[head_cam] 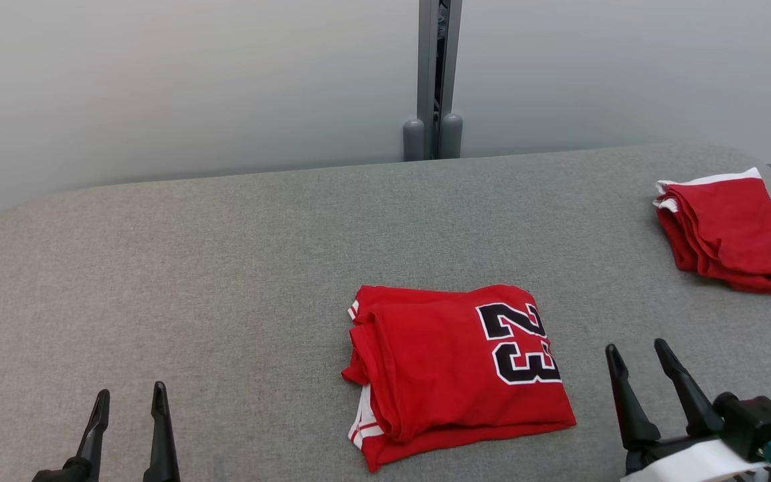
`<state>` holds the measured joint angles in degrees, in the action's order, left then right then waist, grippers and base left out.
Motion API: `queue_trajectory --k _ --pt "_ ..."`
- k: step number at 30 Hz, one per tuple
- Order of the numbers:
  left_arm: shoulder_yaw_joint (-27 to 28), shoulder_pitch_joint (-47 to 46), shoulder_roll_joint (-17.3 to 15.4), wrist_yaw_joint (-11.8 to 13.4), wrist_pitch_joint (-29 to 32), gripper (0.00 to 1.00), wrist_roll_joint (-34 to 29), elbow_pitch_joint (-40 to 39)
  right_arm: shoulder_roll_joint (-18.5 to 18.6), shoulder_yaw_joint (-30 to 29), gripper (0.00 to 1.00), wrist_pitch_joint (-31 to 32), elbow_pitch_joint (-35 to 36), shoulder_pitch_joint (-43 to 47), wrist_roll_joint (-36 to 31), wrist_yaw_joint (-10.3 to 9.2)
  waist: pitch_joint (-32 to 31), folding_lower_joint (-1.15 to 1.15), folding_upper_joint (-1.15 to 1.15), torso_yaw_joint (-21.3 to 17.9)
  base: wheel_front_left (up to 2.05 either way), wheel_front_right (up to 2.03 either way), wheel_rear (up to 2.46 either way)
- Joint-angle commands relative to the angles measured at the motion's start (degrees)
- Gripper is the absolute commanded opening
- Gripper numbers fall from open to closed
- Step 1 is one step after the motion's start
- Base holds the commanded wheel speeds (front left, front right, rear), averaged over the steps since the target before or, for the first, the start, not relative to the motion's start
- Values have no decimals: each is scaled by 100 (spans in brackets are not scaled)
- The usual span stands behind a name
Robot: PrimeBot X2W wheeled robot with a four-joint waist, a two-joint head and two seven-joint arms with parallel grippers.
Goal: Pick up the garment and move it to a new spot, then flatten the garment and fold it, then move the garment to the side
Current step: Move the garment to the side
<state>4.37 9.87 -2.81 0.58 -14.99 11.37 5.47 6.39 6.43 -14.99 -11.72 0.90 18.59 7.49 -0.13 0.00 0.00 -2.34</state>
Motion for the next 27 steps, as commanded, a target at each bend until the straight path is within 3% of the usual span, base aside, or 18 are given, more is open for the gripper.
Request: queue_trajectory --k 1,9,18,27 --pt "-4 -17 -20 33 -24 100 55 -30 90 94 100 -28 7 -92 -72 1 9 0 0 -5 0 0 0" --pt "-114 -157 -20 50 -24 100 86 -8 243 493 100 -16 -286 -727 -115 1 82 0 0 27 0 0 0" --pt "-379 -501 -20 56 -24 100 104 52 214 800 100 331 -1711 -1812 -116 1 354 0 0 279 0 0 0" --pt "-489 -624 -20 67 -24 100 130 107 123 920 100 386 -3070 -2343 49 0 508 0 0 464 0 0 0"
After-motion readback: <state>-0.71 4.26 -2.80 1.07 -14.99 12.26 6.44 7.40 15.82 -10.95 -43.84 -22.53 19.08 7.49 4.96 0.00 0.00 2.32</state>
